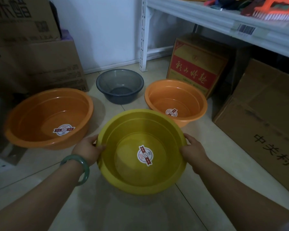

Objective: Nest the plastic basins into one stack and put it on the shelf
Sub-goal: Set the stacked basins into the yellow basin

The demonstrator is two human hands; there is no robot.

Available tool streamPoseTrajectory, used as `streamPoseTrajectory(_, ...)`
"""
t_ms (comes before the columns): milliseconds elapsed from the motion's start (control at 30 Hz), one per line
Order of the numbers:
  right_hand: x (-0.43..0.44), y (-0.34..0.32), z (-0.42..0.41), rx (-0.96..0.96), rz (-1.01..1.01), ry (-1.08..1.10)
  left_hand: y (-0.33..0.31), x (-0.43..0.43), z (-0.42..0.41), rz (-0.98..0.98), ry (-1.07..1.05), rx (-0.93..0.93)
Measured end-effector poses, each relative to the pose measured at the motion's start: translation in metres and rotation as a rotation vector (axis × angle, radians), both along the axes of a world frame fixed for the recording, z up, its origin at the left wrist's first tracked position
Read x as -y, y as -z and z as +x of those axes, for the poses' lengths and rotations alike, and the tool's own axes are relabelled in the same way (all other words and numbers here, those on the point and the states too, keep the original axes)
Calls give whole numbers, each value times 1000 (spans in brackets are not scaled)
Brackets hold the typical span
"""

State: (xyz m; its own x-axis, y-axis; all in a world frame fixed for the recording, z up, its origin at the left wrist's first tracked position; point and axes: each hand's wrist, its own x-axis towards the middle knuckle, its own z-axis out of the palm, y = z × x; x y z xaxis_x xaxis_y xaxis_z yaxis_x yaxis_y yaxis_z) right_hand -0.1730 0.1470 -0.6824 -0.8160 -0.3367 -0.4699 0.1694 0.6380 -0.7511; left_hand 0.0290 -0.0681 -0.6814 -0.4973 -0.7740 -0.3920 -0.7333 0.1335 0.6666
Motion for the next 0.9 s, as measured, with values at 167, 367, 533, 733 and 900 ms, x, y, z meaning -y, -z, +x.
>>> streamPoseTrajectory(167, -1, 1, -7, 48, 51, -98, 1, 3, 3, 75, -14, 28)
streamPoseTrajectory(367, -10, -13, -16, 125, 147, -219, -2, -7, 5, 182, 1, 56)
streamPoseTrajectory(533, -28, -8, -29, 138, 260, -280, -7, -31, 1, 173, 74, 71)
streamPoseTrajectory(733, -54, -6, -42, 163, 323, -307, -13, -65, -3, 106, 142, 142)
streamPoseTrajectory(900, -69, -8, -53, 255, 263, -337, -17, -72, -16, 37, 182, 233)
